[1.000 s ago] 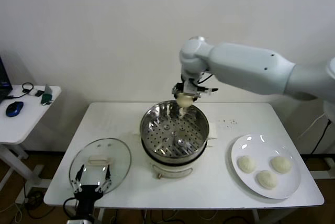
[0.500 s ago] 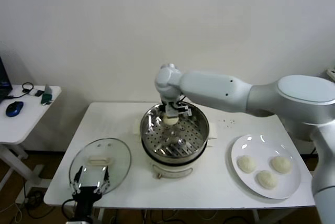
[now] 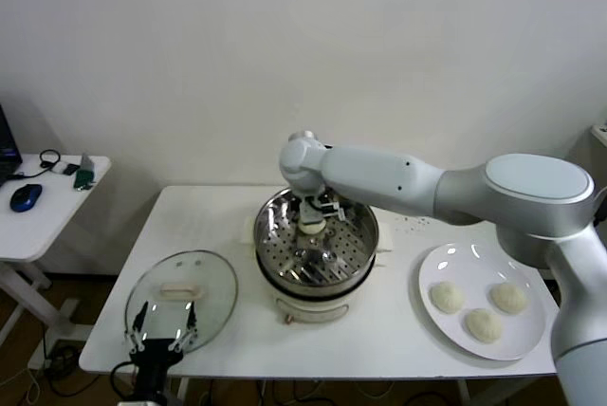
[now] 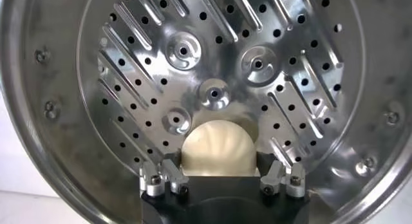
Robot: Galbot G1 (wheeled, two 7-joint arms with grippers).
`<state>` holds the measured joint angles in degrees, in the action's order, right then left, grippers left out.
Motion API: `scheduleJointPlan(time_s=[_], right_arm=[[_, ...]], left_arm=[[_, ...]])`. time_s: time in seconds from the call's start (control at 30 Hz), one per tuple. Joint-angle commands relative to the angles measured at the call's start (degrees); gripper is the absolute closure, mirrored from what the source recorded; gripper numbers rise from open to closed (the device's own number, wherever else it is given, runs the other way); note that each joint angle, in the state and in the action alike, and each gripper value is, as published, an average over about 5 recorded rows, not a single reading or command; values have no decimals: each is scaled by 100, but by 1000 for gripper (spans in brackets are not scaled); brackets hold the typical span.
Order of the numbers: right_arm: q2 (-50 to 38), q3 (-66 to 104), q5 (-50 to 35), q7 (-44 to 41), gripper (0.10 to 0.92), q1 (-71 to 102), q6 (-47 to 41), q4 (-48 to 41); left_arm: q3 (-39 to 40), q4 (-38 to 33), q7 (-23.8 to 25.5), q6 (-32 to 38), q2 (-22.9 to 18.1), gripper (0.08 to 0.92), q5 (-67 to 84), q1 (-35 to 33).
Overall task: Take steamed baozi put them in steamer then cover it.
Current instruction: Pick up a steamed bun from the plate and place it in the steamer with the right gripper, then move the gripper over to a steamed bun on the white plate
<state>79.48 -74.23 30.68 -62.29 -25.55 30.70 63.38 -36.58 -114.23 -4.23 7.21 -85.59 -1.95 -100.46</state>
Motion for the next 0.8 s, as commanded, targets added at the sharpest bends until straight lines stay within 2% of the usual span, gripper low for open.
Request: scheduleJointPlan(time_s=[0.03,0.27,0.53,0.7,0.8], right_arm=[[-25,62,-4,-35,208,37,-37,32],[-354,188,-552,-109,203,-435,-101,365],[-1025,189,-1647,-14,203,-1126,-595,555],[-1938,-534,-3259,56,203,-1827,-1553,891],[-2461,-1383,-4727,453,203,-2368,-2341,1093]], left_arm=[[2,-5,-3,-7,-5,177,2,-2],[0,-23,-14,-29,-4,177,-17,8],[29,0,-30,-38,-6,177,-48,38],[59,-14,-34,-50,-8,177,-64,46],[67,-32,-36,-54,-7,177,-71,40]])
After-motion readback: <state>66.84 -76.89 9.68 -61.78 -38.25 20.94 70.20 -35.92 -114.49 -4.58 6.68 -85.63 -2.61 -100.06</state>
